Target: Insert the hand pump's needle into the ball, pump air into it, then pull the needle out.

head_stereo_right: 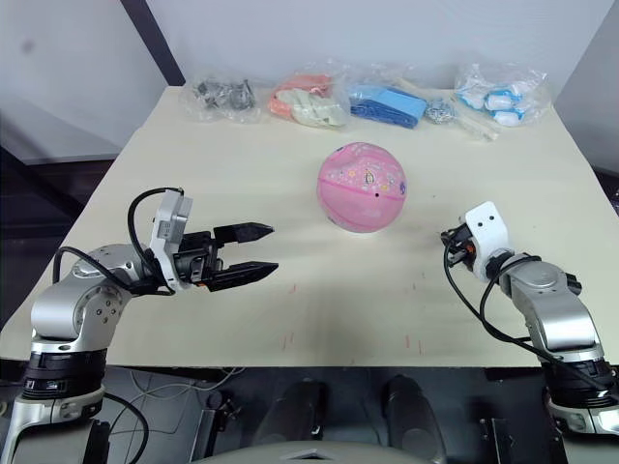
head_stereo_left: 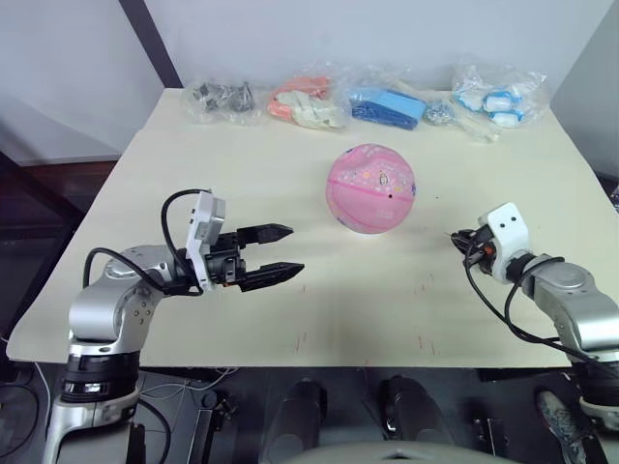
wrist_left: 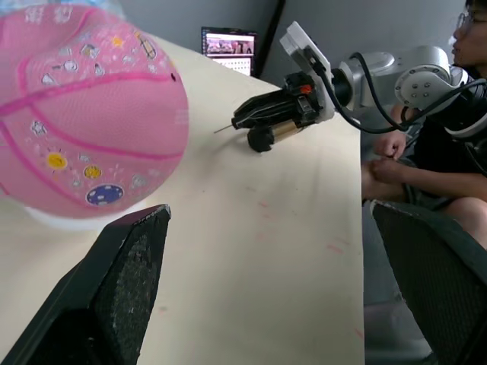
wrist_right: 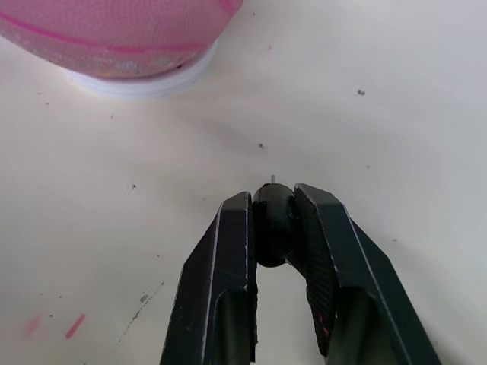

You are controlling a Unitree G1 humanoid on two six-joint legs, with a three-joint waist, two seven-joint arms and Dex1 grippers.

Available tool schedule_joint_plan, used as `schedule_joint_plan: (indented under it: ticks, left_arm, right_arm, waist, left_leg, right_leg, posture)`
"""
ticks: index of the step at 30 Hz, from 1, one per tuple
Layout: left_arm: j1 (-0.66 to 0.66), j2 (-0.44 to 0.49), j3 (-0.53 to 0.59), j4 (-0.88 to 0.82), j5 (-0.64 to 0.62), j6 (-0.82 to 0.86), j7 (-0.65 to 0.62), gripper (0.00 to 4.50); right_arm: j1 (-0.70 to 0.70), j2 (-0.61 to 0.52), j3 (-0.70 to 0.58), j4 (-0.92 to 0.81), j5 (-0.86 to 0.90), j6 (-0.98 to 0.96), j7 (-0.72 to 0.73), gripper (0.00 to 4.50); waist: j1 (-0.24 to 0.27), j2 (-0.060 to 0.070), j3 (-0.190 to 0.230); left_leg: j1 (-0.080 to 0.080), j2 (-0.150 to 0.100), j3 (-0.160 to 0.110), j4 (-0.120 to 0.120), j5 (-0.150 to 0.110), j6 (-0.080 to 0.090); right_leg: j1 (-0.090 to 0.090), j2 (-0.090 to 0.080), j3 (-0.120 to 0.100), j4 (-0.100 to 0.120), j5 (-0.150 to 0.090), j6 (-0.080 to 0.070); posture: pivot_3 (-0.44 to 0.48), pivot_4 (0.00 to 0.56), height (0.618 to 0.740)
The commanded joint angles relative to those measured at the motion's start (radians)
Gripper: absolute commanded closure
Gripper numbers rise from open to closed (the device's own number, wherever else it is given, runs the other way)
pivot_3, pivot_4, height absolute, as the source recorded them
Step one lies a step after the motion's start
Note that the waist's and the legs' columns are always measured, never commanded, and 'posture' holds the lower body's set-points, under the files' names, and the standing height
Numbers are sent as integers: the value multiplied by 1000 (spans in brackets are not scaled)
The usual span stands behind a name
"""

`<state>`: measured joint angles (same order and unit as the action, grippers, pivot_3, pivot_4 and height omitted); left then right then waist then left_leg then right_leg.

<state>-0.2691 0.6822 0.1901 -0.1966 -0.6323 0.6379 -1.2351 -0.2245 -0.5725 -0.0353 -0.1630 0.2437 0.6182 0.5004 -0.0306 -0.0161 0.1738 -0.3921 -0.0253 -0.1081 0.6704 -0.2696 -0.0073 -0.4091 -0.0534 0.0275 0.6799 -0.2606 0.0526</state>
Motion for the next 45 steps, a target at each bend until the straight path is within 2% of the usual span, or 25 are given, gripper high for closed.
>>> schedule_joint_plan:
  ticks: [1, 4, 6, 7, 16, 17, 20, 23, 31, 40, 45]
  left_arm:
    - [20, 12, 21, -51, -25, -25, 19, 0]
    - [34, 10, 15, -59, -28, -31, 32, 0]
    - [41, 7, 10, -62, -30, -33, 41, 0]
    - [43, 5, 7, -62, -30, -34, 47, 0]
    - [69, -59, 7, -90, -45, -16, 188, 0]
    - [79, -80, 10, -102, -31, -27, 234, 0]
    - [127, -120, 20, -139, -41, -25, 307, 0]
    - [195, -127, 39, -184, -63, -27, 322, 0]
    - [368, -102, 87, -226, -73, -72, 317, 0]
    - [487, -72, 116, -229, -77, -89, 322, 0]
    - [523, -75, 113, -343, -111, -39, 402, 0]
  right_arm:
    - [13, 6, -17, 40, -4, -55, 17, 3003]
    - [26, 5, -45, 37, 6, -80, 25, 1788]
    - [46, -6, -70, 5, 16, -90, 30, 611]
    - [58, -5, -92, -21, 31, -91, 29, 168]
    - [200, 33, -246, -232, 127, -161, 32, 168]
    - [211, 70, -278, -242, 196, -200, 64, 168]
    - [291, 95, -350, -300, 283, -207, 93, 168]
    - [424, 61, -402, -331, 317, -211, 168, 168]
    - [710, 3, -542, -363, 345, -253, 290, 168]
    - [835, 8, -650, -306, 368, -311, 369, 168]
    - [848, 5, -663, -287, 368, -321, 379, 168]
  waist:
    - [-1, 0, 0]
    - [-4, 0, 0]
    - [-4, 0, 0]
    - [-4, 0, 0]
    - [-3, 1, 0]
    - [-4, 1, 0]
    - [-2, 2, 0]
    - [0, 2, 0]
    - [9, 5, -1]
    - [18, 5, -1]
    - [19, 4, -1]
  left_leg:
    - [0, 0, 0, 0, 0, 0]
    - [0, 0, 1, 0, 0, 0]
    - [0, 0, 1, 0, 0, 0]
    - [0, 0, 1, 0, 0, 0]
    - [1, 1, -1, 0, 0, 0]
    - [1, 1, 0, 0, 0, 0]
    - [2, 2, 0, 0, 0, 0]
    - [3, 2, 0, -1, 0, 0]
    - [15, 5, 8, -2, 0, 0]
    - [14, 9, 16, -3, -1, 1]
    - [14, 11, 18, -3, -1, 1]
  right_leg:
    - [0, 0, 0, 0, 0, 0]
    - [0, 0, 1, 0, 0, 0]
    - [0, 0, 1, 0, 0, 0]
    - [0, 0, 1, 0, 0, 0]
    - [0, 0, 1, 0, 0, 0]
    - [0, 0, 2, 0, 0, 0]
    - [1, 0, 2, 0, 0, 0]
    - [1, 0, 3, -1, 0, 0]
    - [11, 2, 8, -2, -1, 0]
    - [10, 5, 11, -6, -1, 0]
    - [11, 4, 13, -8, -2, -2]
  posture:
    - [0, 150, 740]
    - [0, 150, 740]
    - [0, 150, 740]
    - [0, 150, 740]
    - [0, 150, 740]
    - [0, 150, 740]
    - [0, 150, 740]
    - [0, 150, 740]
    - [0, 150, 740]
    - [0, 150, 740]
    - [0, 150, 740]
